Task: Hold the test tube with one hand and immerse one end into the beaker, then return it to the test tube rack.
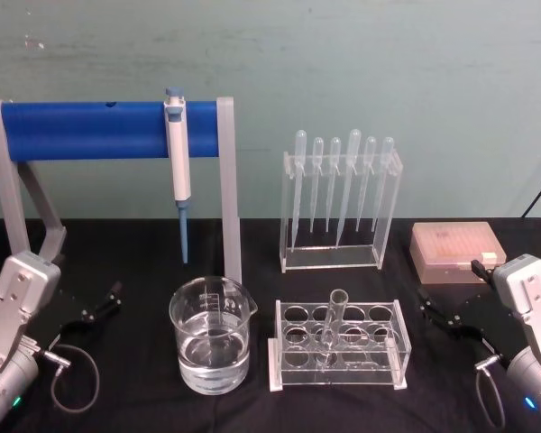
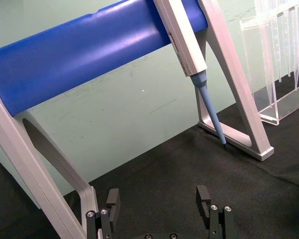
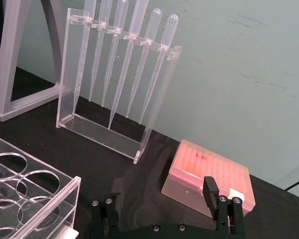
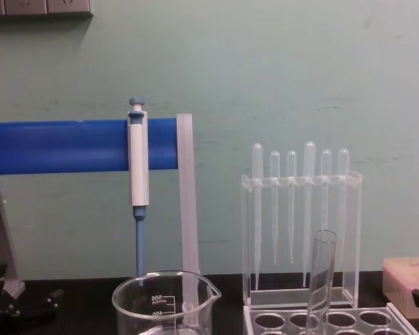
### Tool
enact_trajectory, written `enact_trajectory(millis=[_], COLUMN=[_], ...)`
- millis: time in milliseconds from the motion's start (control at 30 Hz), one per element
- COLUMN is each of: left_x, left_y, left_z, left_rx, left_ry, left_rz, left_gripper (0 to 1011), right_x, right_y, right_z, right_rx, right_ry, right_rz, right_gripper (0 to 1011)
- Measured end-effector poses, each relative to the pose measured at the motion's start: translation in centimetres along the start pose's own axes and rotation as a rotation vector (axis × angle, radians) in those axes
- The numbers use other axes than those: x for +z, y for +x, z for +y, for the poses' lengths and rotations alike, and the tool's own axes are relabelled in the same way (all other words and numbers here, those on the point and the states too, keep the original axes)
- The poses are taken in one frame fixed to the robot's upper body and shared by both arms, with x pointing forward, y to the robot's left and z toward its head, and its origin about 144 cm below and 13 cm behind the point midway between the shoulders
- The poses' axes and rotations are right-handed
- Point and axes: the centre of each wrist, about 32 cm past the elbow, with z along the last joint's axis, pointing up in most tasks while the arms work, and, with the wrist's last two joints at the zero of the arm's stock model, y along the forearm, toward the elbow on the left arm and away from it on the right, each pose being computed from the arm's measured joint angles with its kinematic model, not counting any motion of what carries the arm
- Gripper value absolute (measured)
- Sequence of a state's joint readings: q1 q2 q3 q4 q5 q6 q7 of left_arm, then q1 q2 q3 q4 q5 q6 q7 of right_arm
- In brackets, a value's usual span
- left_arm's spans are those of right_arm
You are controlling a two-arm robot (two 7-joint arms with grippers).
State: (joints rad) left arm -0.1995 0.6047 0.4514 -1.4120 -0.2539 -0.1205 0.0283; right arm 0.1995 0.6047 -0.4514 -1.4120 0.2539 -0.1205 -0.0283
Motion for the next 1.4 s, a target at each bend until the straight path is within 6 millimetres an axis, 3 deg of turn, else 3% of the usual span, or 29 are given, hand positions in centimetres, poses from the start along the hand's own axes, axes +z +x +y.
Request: enact_trajectory(millis=[1400], left_x=[0.0], left_y=[0.0], left_z=[0.0], left_rx=[0.0], left_ry=[0.0], left_rz=[0.0], left_gripper=[1000], right_x=[0.55], right_y=[0.18], right_z=[-0.19], right_rx=[0.005], right_ry=[0.022], right_rz=[-0.005], right_gripper=[1002])
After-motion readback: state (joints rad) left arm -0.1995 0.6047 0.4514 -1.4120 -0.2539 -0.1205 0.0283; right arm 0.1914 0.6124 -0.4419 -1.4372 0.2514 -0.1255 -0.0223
